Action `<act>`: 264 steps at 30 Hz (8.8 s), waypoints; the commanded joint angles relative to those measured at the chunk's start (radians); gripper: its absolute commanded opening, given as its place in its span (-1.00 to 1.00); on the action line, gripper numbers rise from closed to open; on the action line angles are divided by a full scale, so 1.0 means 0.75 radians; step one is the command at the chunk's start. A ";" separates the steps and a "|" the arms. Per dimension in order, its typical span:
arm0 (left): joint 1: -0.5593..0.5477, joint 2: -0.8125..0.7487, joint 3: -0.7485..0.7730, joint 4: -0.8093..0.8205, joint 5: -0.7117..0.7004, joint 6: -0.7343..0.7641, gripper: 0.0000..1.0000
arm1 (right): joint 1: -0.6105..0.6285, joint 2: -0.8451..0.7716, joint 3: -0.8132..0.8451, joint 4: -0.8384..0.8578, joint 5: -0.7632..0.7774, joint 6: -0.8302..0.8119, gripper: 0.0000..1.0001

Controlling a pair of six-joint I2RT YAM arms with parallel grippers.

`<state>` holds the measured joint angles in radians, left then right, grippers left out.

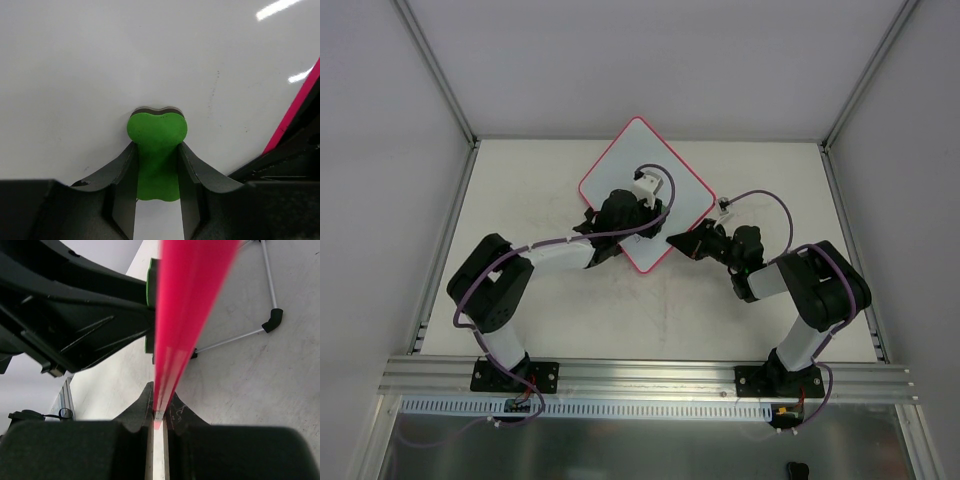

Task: Erase the whiteboard

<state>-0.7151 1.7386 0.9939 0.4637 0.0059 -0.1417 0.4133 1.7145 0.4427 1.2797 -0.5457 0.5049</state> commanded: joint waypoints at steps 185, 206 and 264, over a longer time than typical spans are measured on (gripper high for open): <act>0.640 -1.026 -0.685 -1.068 0.049 -0.868 0.57 | -0.134 0.013 0.230 0.114 -0.281 -0.268 -1.00; 0.649 -1.154 -0.673 -1.080 0.070 -0.848 0.98 | -0.158 0.086 0.207 0.257 -0.254 -0.174 -0.30; 0.647 -2.009 -0.879 -1.050 -0.110 -0.531 0.98 | -0.385 -1.756 -0.373 -1.565 0.421 -0.434 0.98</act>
<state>-0.2401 0.2798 0.3519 -0.3492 -0.0551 -0.5663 0.1276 0.4355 0.1905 0.0975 -0.3126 0.1822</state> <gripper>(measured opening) 0.990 0.988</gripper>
